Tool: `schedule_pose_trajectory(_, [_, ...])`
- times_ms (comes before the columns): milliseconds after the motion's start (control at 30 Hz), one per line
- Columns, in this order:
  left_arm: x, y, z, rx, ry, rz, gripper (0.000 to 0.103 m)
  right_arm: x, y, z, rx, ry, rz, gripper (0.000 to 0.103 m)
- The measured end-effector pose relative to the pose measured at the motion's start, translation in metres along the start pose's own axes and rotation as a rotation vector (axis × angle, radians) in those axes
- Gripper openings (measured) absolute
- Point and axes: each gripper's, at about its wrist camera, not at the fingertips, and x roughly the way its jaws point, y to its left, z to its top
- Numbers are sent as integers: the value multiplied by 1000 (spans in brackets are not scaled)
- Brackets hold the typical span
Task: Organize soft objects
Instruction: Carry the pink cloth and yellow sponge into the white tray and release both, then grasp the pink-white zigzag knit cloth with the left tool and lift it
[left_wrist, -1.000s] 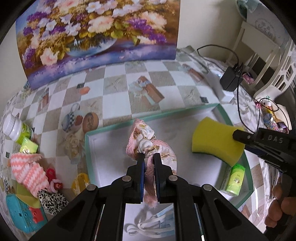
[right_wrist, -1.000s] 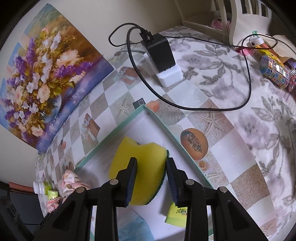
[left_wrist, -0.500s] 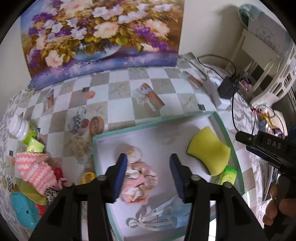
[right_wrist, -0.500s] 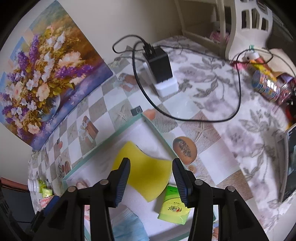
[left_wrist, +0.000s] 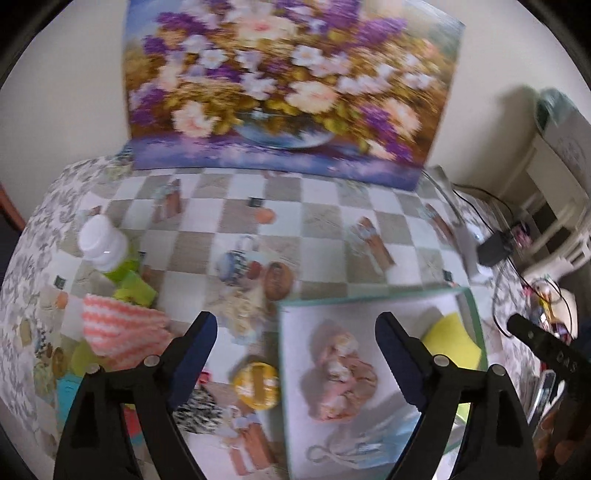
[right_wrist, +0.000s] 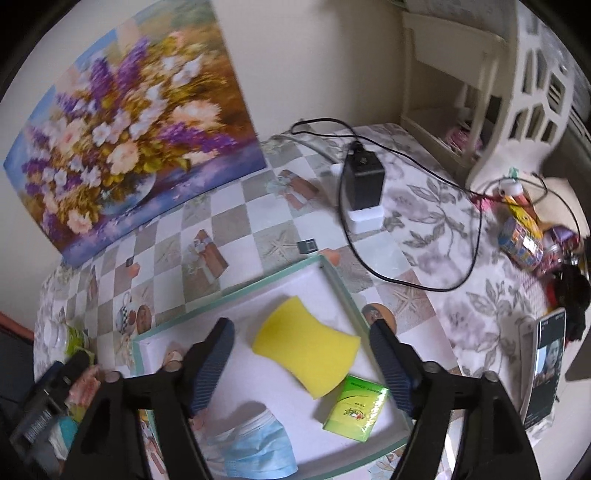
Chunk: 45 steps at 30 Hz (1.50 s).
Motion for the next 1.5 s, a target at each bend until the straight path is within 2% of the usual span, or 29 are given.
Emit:
schedule_pose_trajectory(200, [-4,49,6,-73,-28,89,94,5,17,-2,-48,6,3,93])
schedule_pose_trajectory(433, [-11,114,4,-149,-45,211,94,9,35,-5,-85,12,7,97])
schedule_pose_trajectory(600, [-14,166,-6,-255,-40,295,95,11,53,-8,-113,17,33,100])
schedule_pose_trajectory(700, [-13,193,-14,-314,-30,320,96,11,68,-10,-129,18,59,100])
schedule_pose_trajectory(800, [-15,215,-21,-371,-26,320,96,12,87,-14,-155,19,88,100])
schedule_pose_trajectory(1000, [-12,236,-25,-409,-3,286,96,18,138,-27,-249,41,151,100])
schedule_pose_trajectory(1267, [17,243,-33,-418,87,214,96,33,203,-59,-379,100,224,100])
schedule_pose_trajectory(1500, [36,239,-35,-395,130,182,95,59,234,-80,-436,187,248,100])
